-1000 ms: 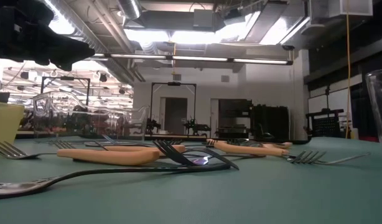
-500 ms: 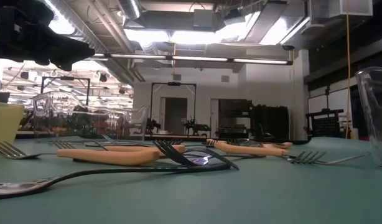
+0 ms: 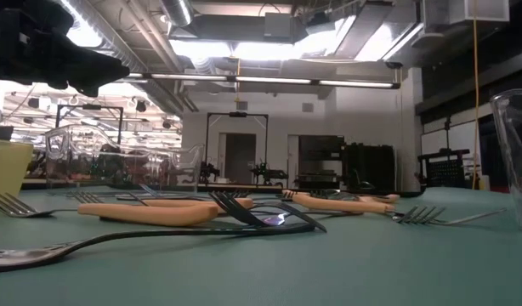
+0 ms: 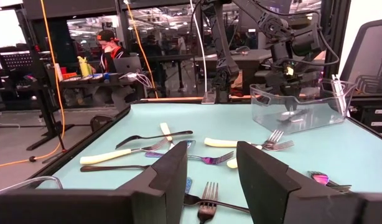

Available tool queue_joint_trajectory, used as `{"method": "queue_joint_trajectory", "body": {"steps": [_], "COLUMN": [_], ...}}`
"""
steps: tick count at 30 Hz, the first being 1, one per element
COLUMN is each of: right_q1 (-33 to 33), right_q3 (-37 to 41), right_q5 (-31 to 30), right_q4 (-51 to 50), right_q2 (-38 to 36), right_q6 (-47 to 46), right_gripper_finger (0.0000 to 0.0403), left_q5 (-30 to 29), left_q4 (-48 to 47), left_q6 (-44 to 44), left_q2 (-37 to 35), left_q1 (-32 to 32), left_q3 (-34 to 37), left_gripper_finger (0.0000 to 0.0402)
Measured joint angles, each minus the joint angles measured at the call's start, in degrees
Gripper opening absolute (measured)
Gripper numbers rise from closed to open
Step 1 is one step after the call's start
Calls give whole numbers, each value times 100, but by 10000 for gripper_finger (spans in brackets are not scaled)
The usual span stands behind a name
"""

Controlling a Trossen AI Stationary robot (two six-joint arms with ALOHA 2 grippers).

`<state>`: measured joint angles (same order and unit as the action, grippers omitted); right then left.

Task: Sort silverware by color (type)
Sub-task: Put the black fork in the bottom transparent bin

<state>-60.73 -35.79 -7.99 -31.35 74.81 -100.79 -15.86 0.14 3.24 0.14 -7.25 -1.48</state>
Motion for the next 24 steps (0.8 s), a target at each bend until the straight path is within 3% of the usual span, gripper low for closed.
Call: {"method": "queue_joint_trajectory", "body": {"steps": [24], "right_q1": [0], "right_q3": [31], "right_q5": [19], "right_q4": [-21], "right_q2": [-177], "right_q6": [35], "right_gripper_finger": [44], "left_q5": [-7], "left_q4": [2], "left_q6": [1], "left_q2": [2], "left_q1": [-2], "left_q3": [2], "left_gripper_finger": [133]}}
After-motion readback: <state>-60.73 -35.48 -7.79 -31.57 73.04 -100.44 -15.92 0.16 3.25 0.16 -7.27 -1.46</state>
